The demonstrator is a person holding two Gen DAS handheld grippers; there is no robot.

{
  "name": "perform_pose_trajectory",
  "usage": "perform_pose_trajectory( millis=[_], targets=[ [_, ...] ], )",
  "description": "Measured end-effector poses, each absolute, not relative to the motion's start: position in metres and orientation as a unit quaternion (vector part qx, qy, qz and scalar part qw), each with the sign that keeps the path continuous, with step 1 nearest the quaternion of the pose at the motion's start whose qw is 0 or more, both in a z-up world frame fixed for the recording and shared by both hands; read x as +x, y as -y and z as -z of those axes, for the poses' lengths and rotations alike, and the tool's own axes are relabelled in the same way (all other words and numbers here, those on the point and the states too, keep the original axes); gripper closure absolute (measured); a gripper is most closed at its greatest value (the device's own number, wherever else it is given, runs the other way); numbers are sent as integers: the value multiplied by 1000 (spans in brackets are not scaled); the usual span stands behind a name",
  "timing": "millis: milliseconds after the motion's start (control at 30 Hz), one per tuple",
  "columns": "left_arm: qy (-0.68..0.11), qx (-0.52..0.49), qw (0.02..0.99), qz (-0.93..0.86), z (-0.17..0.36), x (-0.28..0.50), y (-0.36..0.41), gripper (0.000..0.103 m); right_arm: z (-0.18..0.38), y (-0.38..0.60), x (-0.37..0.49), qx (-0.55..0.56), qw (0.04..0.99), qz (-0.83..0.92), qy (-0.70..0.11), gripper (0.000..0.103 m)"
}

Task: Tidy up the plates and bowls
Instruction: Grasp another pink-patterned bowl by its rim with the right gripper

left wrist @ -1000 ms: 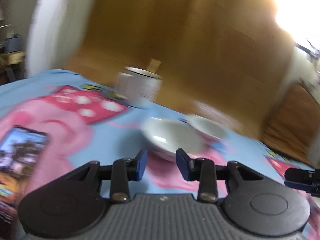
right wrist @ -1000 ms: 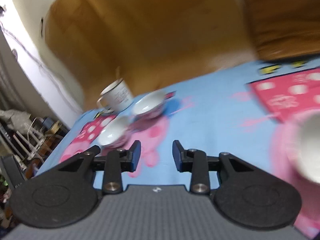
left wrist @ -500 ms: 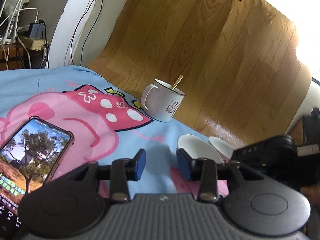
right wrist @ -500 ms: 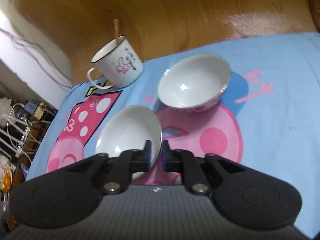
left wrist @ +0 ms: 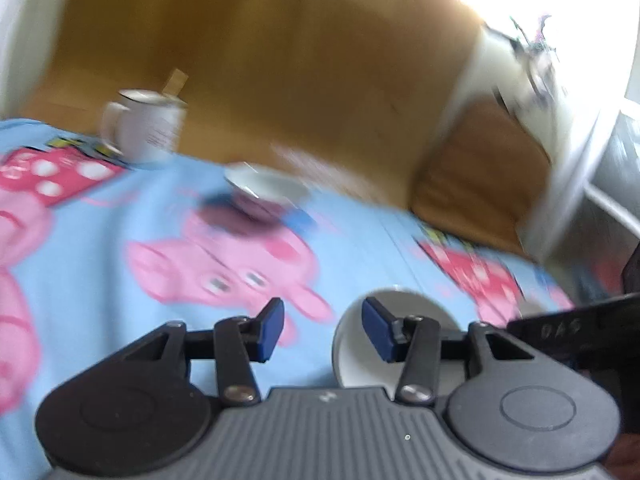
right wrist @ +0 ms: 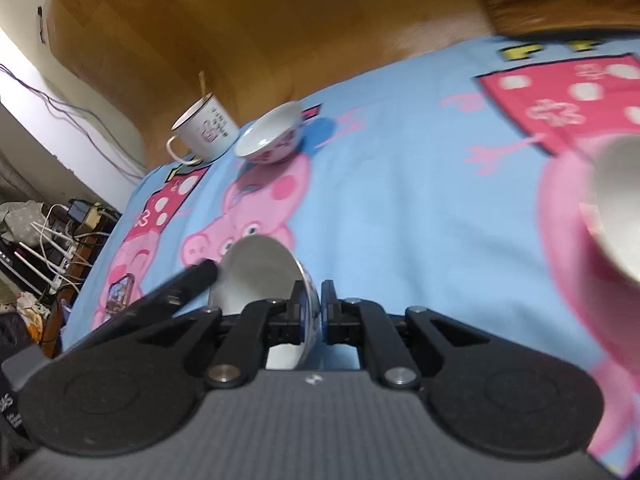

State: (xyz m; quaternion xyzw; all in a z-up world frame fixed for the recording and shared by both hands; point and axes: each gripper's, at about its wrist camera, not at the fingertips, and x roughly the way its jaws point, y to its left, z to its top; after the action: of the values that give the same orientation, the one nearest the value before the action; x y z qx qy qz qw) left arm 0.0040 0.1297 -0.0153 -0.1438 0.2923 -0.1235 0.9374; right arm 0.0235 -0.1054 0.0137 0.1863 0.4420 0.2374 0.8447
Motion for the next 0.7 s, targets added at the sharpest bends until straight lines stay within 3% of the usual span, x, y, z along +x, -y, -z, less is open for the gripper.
perform_pose_trajectory(
  millis=[67,133,200,300,467,700],
  targets=[
    [-317,-138,929,137,22,9,-116,62,-14,113,13,178,857,-229,-426,92],
    [-339,-125,922,139,29,12,-103,75,-15,112,5,162,874,-217,-403,90],
    [-340,-115,924,134,31,11,-99,77,-15,113,-3,142,890,-210,-379,86],
    [-346,-117,920,142,29,11,-97,90,-8,113,-5,144,893,-217,-368,85],
    [-337,-101,925,146,13,12,-84,91,-1,116,-8,149,896,-222,-356,91],
    [-313,-92,917,230,-19,35,-25,91,-34,163,-28,126,953,-139,-236,93]
  ],
)
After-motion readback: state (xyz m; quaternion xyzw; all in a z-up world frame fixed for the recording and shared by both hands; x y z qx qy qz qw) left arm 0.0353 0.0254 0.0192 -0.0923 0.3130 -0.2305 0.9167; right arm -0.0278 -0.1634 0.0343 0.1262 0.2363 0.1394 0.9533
